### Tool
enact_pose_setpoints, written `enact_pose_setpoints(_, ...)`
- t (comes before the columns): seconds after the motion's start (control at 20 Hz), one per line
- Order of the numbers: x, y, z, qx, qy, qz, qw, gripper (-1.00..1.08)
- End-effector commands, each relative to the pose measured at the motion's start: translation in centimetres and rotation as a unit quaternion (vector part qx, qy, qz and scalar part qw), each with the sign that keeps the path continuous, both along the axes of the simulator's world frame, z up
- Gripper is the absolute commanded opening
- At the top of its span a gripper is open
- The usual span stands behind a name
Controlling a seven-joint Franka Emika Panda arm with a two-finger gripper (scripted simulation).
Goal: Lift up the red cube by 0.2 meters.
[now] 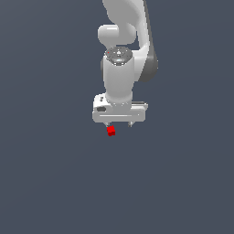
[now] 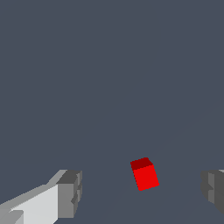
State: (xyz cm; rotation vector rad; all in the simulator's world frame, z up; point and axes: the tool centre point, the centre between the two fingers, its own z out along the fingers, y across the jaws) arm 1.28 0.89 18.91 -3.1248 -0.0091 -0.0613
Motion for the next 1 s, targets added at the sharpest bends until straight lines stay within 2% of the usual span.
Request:
enact_pose_setpoints(0.0,0.0,0.0,0.0,0.000,0.000,0.000,1.0000,1.00)
enact_pose_setpoints(0.45,-1.1,-0.4,-2.3,-0.001,0.002,0.019,0.9998,1.00)
enact_pose_setpoints(0.95,-4.7,-2.1,-10.0,-0.006,0.011,0.086,0.9962,1.00)
